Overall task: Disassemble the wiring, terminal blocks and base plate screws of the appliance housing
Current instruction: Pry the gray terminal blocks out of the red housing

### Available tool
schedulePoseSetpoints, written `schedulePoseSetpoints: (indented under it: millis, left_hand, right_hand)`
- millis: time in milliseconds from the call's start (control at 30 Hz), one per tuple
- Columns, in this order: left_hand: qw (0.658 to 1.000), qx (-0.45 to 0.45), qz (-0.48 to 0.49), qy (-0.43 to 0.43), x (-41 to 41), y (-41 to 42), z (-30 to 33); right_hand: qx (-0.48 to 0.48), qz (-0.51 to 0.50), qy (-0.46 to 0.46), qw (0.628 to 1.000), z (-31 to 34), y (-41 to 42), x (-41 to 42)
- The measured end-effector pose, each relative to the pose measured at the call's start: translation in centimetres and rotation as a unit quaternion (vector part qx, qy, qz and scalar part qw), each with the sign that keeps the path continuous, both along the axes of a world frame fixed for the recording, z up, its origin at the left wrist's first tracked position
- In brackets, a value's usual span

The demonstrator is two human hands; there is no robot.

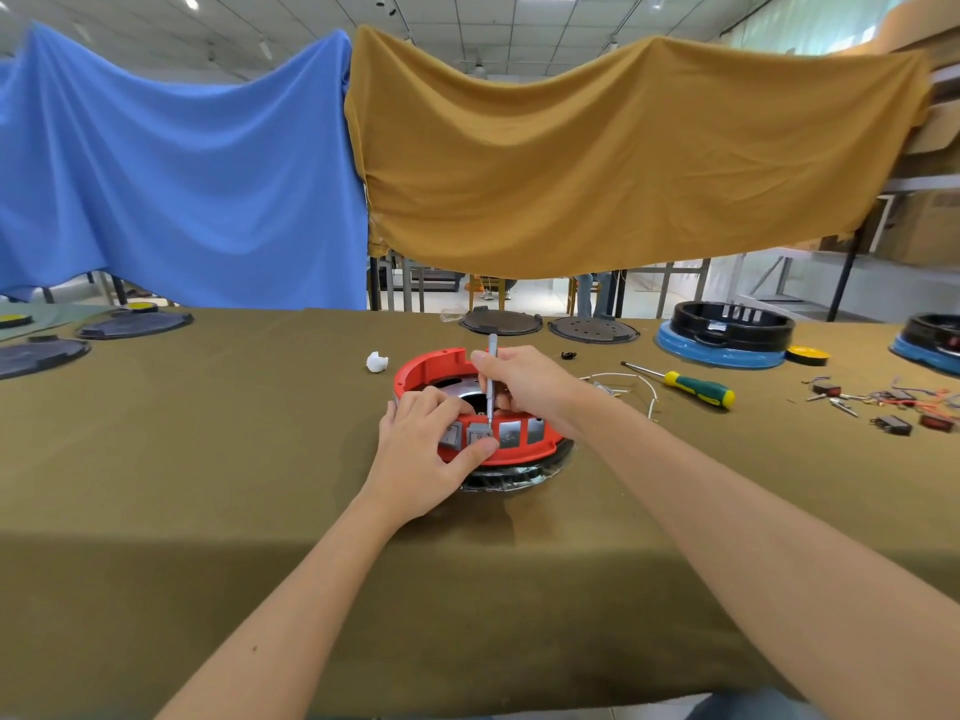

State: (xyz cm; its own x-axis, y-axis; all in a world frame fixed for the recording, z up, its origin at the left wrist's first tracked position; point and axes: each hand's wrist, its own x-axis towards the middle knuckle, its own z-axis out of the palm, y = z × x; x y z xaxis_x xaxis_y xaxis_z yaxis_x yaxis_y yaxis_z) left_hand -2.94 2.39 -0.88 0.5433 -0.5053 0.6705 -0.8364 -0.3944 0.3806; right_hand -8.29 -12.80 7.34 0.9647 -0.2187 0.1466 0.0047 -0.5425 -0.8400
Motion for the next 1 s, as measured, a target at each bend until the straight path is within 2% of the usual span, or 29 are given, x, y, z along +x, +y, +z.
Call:
schedulePoseSetpoints:
  millis: [133,233,367,600,767,867,1000]
  left_hand:
    - [1.0,-0.002,0.001,-0.001,0.1,-0.1,-0.1]
    - [1.0,-0.002,0.001,-0.001,0.1,-0.1,-0.1]
    - [1.0,0.001,0.003,-0.002,0.0,-0.1,0.0]
    - [1.0,0.004,0.002,-0.007,0.0,0.0,0.0]
    - [1.0,0.003,0.001,-0.012,-0.1,0.1,0.0]
    - [1.0,0.003,0.0,-0.007,-0.1,0.1,0.0]
    - [1.0,-0.001,0.005,-0.003,0.0,0.0,-0.1]
  right_hand:
    - [0.045,-0.019,-0.072,0.996,-1.2,-0.2,-0.6]
    - [0.056,-0.011,-0.086,0.995,-1.4,-0.3,-0.9]
    - [0.059,0.014,-0.048,0.997,-0.6,-0.6,-1.2]
    - [0.008,0.004,0.021,1.0,0.2,0.0,-0.1]
    - [-0.035,0.007,0.029,0.999,0.4,0.3,0.1]
    - [-0.017,0.011,-0.01,1.0,0.0,0.5,-0.1]
    - [0.085,0.0,-0.133,0.987,-1.2,0.5,-1.1]
